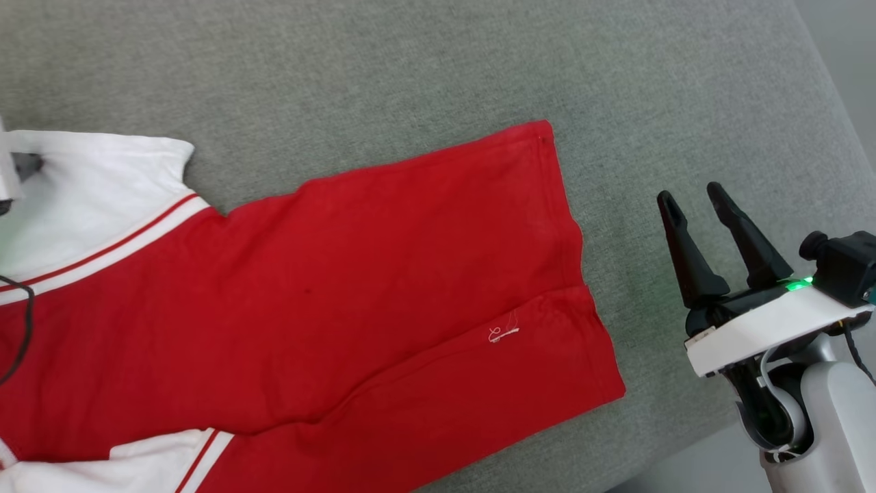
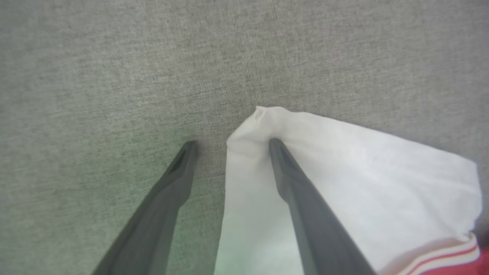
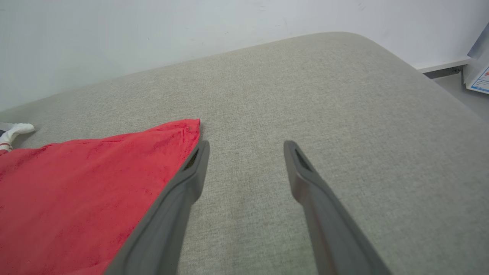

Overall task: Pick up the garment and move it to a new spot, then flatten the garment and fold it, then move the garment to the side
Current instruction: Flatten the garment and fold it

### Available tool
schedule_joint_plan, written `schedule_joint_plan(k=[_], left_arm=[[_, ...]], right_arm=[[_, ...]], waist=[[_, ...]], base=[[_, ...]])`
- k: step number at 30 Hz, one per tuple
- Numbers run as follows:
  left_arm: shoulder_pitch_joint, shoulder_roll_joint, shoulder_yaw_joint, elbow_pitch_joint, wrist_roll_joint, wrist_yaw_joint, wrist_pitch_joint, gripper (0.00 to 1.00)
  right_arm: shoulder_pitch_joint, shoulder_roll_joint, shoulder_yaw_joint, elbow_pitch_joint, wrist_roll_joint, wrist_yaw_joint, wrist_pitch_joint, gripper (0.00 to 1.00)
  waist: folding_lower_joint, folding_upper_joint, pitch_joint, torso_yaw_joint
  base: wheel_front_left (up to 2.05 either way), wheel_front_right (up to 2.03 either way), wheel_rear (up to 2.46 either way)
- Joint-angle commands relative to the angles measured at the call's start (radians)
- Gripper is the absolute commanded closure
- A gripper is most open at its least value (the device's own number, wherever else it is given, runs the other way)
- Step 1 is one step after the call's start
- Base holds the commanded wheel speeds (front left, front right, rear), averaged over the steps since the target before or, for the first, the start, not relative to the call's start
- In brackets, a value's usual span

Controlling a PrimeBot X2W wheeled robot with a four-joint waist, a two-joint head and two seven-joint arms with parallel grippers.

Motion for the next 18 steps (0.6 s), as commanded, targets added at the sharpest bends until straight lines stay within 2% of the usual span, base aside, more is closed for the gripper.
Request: schedule_joint_plan(k=[1, 2, 3, 7, 12, 18], left_arm=[[0.056, -0.025, -0.028, 0.013, -0.020, 0.015, 0.044, 0.57], [0.065, -0.032, -0.030, 0.009, -0.025, 0.020, 0.048, 0.76], [0.072, -0.040, -0.030, 0.005, -0.029, 0.025, 0.043, 1.00], [0.093, -0.073, -0.029, 0.005, -0.039, 0.036, 0.016, 1.00], [0.071, -0.099, -0.011, 0.010, -0.037, 0.025, -0.049, 1.00], [-0.007, -0.117, 0.012, -0.019, -0.018, -0.004, -0.140, 1.00]], right_arm=[[-0.026, -0.001, 0.003, 0.008, 0.013, 0.000, -0.007, 0.00], [-0.029, -0.006, 0.004, 0.011, 0.019, 0.000, -0.008, 0.00], [-0.034, -0.012, 0.004, 0.016, 0.026, 0.000, -0.008, 0.00], [-0.069, -0.040, 0.010, 0.027, 0.059, 0.000, 0.013, 0.00], [-0.147, -0.094, 0.033, 0.045, 0.139, 0.000, 0.093, 0.00], [-0.294, -0.168, 0.101, 0.147, 0.244, 0.000, 0.327, 0.00]], waist=[[-0.0001, 0.0000, 0.020, -0.017], [-0.0001, 0.0000, 0.024, -0.018], [-0.0001, 0.0000, 0.027, -0.019], [-0.0001, 0.0000, 0.027, -0.010], [-0.0001, 0.0000, 0.007, 0.023], [-0.0001, 0.0000, -0.005, 0.098]], base=[[0.00, 0.00, 0.00], [0.00, 0.00, 0.00], [0.00, 0.00, 0.00], [0.00, 0.00, 0.00], [0.00, 0.00, 0.00], [0.00, 0.00, 0.00]])
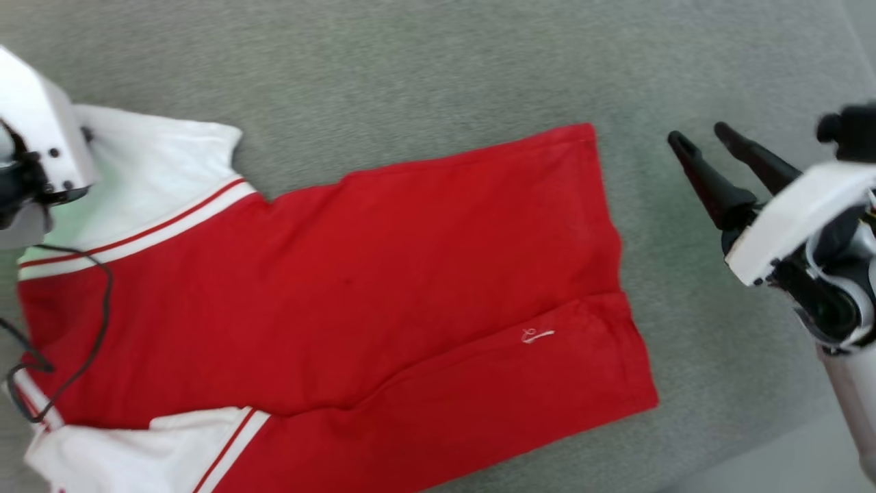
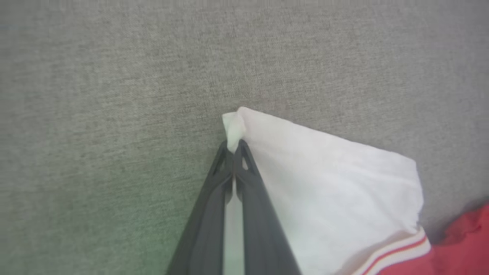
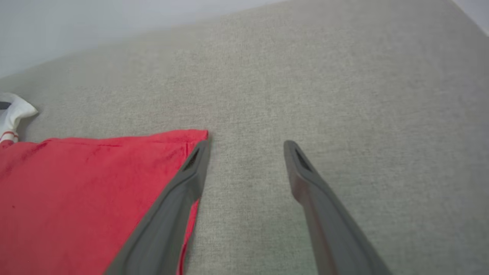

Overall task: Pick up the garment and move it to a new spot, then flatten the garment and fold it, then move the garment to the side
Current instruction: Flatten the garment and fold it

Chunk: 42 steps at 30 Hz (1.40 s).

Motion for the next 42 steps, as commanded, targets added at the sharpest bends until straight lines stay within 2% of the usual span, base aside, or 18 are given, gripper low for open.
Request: schedule_joint_plan(k=[1, 6, 12, 15, 16, 17, 22, 29, 37, 42], left_arm=[[-0.016, -0.015, -0.007, -0.014, 0.010, -0.016, -0.029, 1.00], [-0.025, -0.045, -0.017, -0.074, 0.033, -0.043, -0.107, 1.00], [-0.025, -0.076, -0.035, -0.128, 0.053, -0.065, -0.165, 1.00], [-0.023, -0.091, -0.046, -0.143, 0.065, -0.078, -0.197, 1.00], [-0.017, -0.093, -0.046, -0.146, 0.068, -0.079, -0.209, 1.00], [-0.001, -0.097, -0.048, -0.146, 0.067, -0.084, -0.223, 1.00], [0.021, -0.101, -0.038, -0.147, 0.062, -0.085, -0.261, 1.00], [0.110, -0.115, -0.003, -0.157, 0.054, -0.087, -0.388, 1.00], [0.392, -0.103, 0.081, -0.237, 0.006, -0.046, -0.553, 1.00], [0.623, -0.124, 0.113, -0.299, -0.040, -0.013, -0.623, 1.00]], right_arm=[[-0.046, -0.012, 0.029, 0.029, 0.022, 0.000, 0.064, 0.00], [-0.141, -0.053, 0.091, 0.120, 0.067, 0.000, 0.224, 0.00], [-0.209, -0.081, 0.129, 0.195, 0.080, 0.000, 0.307, 0.00], [-0.202, -0.080, 0.167, 0.254, 0.096, 0.000, 0.390, 0.00], [-0.195, -0.075, 0.180, 0.270, 0.103, -0.001, 0.421, 0.55], [-0.194, -0.072, 0.194, 0.278, 0.112, 0.000, 0.451, 1.00], [-0.207, -0.095, 0.195, 0.252, 0.106, 0.000, 0.443, 1.00], [-0.214, -0.143, 0.160, 0.180, 0.034, 0.000, 0.312, 1.00], [-0.052, -0.140, 0.119, 0.102, -0.011, 0.000, 0.235, 1.00], [0.112, -0.117, 0.079, 0.076, -0.009, 0.000, 0.220, 1.00]], waist=[[-0.0001, 0.0000, -0.003, 0.050], [-0.0001, 0.0000, 0.022, 0.126], [-0.0001, 0.0000, 0.052, 0.188], [-0.0001, 0.0000, 0.057, 0.212], [-0.0001, 0.0000, 0.055, 0.218], [-0.0001, 0.0000, 0.049, 0.226], [-0.0001, 0.0000, 0.027, 0.232], [-0.0001, 0.0000, -0.056, 0.241], [-0.0001, 0.0000, -0.217, 0.265], [-0.0001, 0.0000, -0.286, 0.278]], base=[[0.00, 0.00, 0.00], [0.00, 0.00, 0.00], [0.00, 0.00, 0.00], [0.00, 0.00, 0.00], [0.00, 0.00, 0.00], [0.00, 0.00, 0.00], [0.00, 0.00, 0.00], [0.00, 0.00, 0.00], [0.00, 0.00, 0.00], [0.00, 0.00, 0.00]])
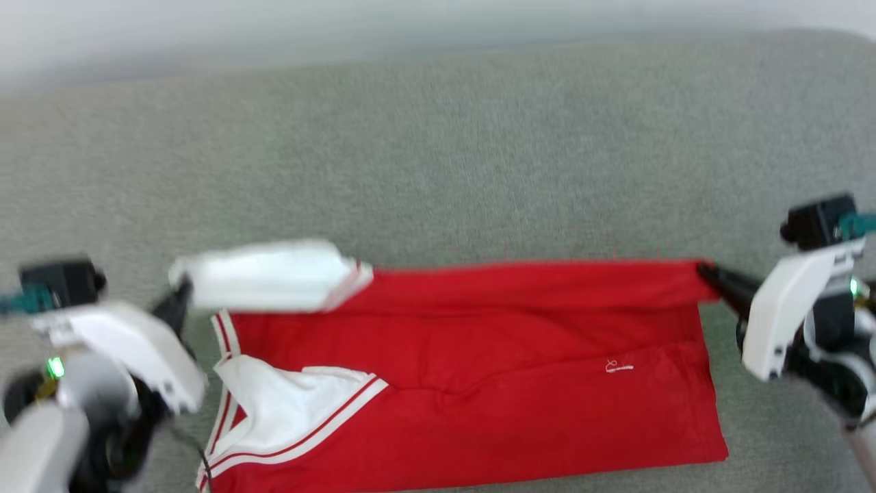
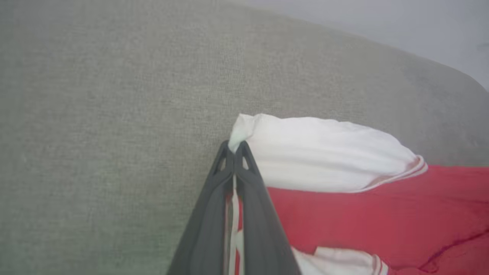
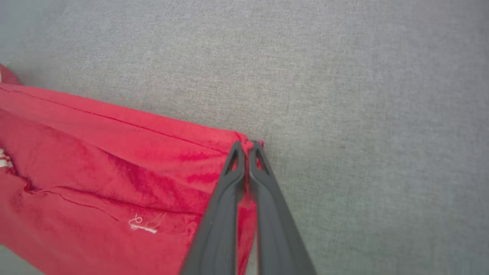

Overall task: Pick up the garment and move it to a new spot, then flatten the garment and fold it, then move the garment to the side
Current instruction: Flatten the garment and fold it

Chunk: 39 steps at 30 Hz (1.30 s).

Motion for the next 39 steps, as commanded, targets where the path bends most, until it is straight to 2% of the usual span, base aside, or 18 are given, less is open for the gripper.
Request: schedule_joint_plan(k=[1, 9, 10, 11, 12, 13, 14, 19, 26, 30, 33, 39], left_arm=[[0.049, -0.007, 0.004, -0.010, -0.010, 0.009, -0.010, 1.00], [0.271, -0.065, -0.022, -0.007, -0.062, 0.015, -0.046, 1.00], [0.282, -0.070, -0.022, -0.003, -0.064, 0.013, -0.055, 1.00], [0.294, -0.077, -0.024, 0.002, -0.075, 0.011, -0.057, 0.69], [0.309, -0.088, -0.028, 0.008, -0.081, 0.006, -0.058, 0.45], [0.320, -0.094, -0.026, 0.013, -0.078, 0.006, -0.073, 0.09], [0.327, -0.098, -0.023, 0.017, -0.075, 0.008, -0.087, 0.00], [0.364, -0.124, -0.015, 0.004, -0.034, 0.020, -0.185, 0.00], [0.322, -0.132, -0.022, -0.042, 0.114, 0.053, -0.362, 0.00], [0.273, -0.146, -0.038, -0.050, 0.205, 0.068, -0.461, 0.00], [0.241, -0.157, -0.039, -0.062, 0.267, 0.078, -0.523, 0.00], [0.201, -0.187, -0.034, -0.116, 0.379, 0.089, -0.563, 0.00]], right_arm=[[0.042, 0.005, -0.017, 0.002, -0.001, 0.000, -0.009, 1.00], [0.216, 0.069, -0.090, 0.048, 0.012, 0.000, -0.094, 1.00], [0.231, 0.079, -0.092, 0.057, 0.017, 0.000, -0.101, 0.90], [0.244, 0.086, -0.092, 0.063, 0.018, 0.000, -0.110, 0.57], [0.256, 0.093, -0.093, 0.072, 0.022, 0.000, -0.119, 0.00], [0.270, 0.099, -0.094, 0.083, 0.025, 0.000, -0.123, 0.00], [0.281, 0.103, -0.094, 0.089, 0.026, 0.000, -0.132, 0.00], [0.336, 0.114, -0.098, 0.071, 0.038, 0.000, -0.155, 0.00], [0.389, 0.069, -0.169, -0.075, 0.008, 0.000, -0.119, 0.00], [0.380, 0.056, -0.254, -0.135, -0.008, 0.000, -0.028, 0.00], [0.355, 0.059, -0.300, -0.163, -0.026, 0.000, 0.082, 0.00], [0.304, 0.084, -0.345, -0.166, -0.052, 0.000, 0.290, 0.00]], waist=[[0.0001, 0.0000, -0.040, 0.015], [0.0001, 0.0000, -0.062, 0.019], [0.0001, 0.0000, -0.065, 0.017], [0.0001, 0.0000, -0.067, 0.015], [0.0001, 0.0000, -0.073, 0.012], [0.0001, 0.0000, -0.080, 0.008], [0.0001, 0.0000, -0.088, 0.005], [0.0001, 0.0000, -0.137, -0.012], [0.0001, 0.0000, -0.197, -0.027], [0.0001, 0.0000, -0.211, -0.025], [0.0001, 0.0000, -0.207, -0.019], [0.0001, 0.0000, -0.160, 0.029]], base=[[0.00, 0.00, 0.00], [0.00, 0.00, 0.00], [0.00, 0.00, 0.00], [0.00, 0.00, 0.00], [0.00, 0.00, 0.00], [0.00, 0.00, 0.00], [0.00, 0.00, 0.00], [0.00, 0.00, 0.00], [0.00, 0.00, 0.00], [0.00, 0.00, 0.00], [0.00, 0.00, 0.00], [0.00, 0.00, 0.00]])
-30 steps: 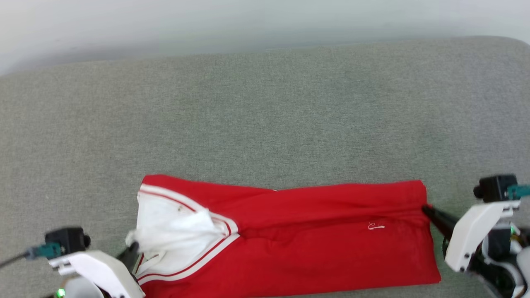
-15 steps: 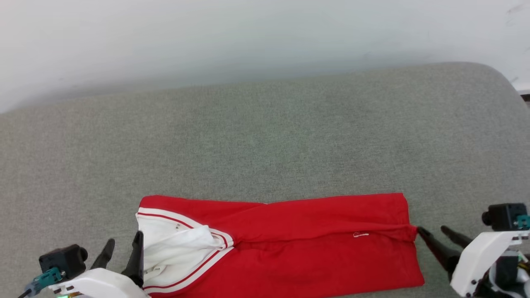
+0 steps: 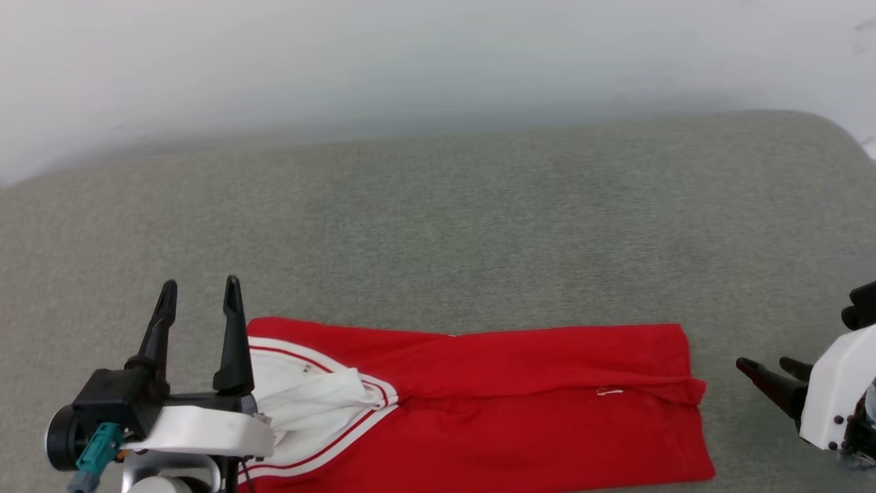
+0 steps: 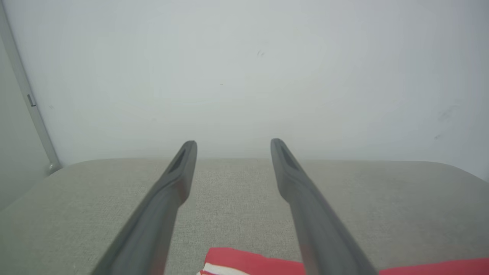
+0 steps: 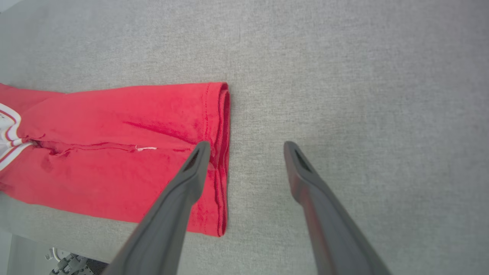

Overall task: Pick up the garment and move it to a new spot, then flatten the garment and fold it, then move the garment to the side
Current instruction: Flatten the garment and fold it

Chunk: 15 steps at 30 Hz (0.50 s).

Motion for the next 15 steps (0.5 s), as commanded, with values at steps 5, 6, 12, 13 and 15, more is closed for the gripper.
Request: schedule_joint_plan(k=[5, 6, 12, 13, 15], left_arm=[[-0.037, -0.056, -0.007, -0.047, 0.081, -0.004, -0.010, 0.00], [-0.039, -0.066, -0.010, -0.051, 0.092, -0.007, -0.010, 0.00], [-0.043, -0.108, -0.009, -0.055, 0.138, -0.030, -0.008, 0.00], [-0.044, -0.112, -0.005, -0.056, 0.141, -0.033, -0.009, 0.00], [-0.039, -0.117, 0.001, -0.044, 0.146, -0.038, -0.009, 0.00]], right_arm=[[-0.050, 0.045, -0.009, 0.050, -0.029, 0.000, 0.109, 0.00], [-0.054, 0.052, -0.010, 0.066, -0.035, 0.000, 0.123, 0.00], [-0.057, 0.097, 0.000, 0.177, -0.019, 0.000, 0.197, 0.00], [-0.052, 0.103, 0.012, 0.197, -0.010, 0.000, 0.213, 0.00], [-0.044, 0.117, 0.031, 0.225, 0.002, 0.000, 0.239, 0.00]], waist=[[0.0001, -0.0001, 0.073, 0.087], [0.0001, -0.0001, 0.083, 0.099], [0.0001, -0.0001, 0.124, 0.150], [0.0001, -0.0001, 0.129, 0.154], [0.0001, -0.0001, 0.131, 0.158]], base=[[0.00, 0.00, 0.00], [0.00, 0.00, 0.00], [0.00, 0.00, 0.00], [0.00, 0.00, 0.00], [0.00, 0.00, 0.00]])
